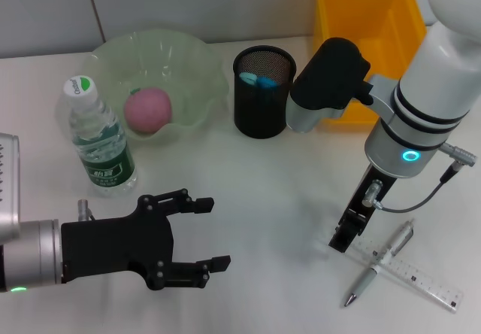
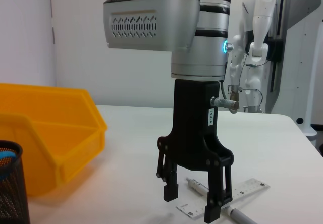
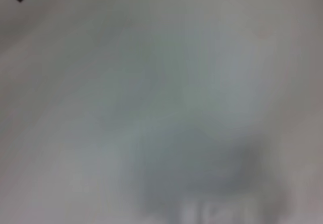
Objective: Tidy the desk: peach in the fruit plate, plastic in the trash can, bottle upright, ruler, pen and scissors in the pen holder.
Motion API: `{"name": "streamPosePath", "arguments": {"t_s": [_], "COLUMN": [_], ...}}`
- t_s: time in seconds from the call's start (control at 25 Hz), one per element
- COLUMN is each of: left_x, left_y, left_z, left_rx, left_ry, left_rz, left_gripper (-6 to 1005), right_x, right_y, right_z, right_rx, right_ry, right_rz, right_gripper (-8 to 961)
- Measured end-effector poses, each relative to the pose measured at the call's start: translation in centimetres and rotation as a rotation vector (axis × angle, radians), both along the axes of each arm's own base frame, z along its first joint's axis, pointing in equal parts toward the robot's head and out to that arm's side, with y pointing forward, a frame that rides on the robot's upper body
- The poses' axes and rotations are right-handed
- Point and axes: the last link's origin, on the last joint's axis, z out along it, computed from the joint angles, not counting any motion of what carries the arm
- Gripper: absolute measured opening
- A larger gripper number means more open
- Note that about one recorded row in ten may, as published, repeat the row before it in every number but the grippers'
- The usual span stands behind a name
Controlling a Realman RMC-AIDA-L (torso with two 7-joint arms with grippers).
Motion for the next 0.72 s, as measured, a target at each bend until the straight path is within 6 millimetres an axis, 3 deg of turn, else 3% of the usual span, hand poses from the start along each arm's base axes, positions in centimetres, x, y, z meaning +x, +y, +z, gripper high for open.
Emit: {"name": "streamPosePath", "arguments": {"t_s": [0.72], "left_x": [-0.1], "left_y": [0.0], "left_z": [0.1], "left_rx": [0.004], "left_ry": [0.002], "left_rz": [-0.002], "left_gripper": [849], "right_x": [0.3], "right_y": [-1.1], "right_z": [-0.6], "right_rx": [0.031], "right_ry": [-0.007], "right_rz": [-0.017], "right_gripper": [740]}}
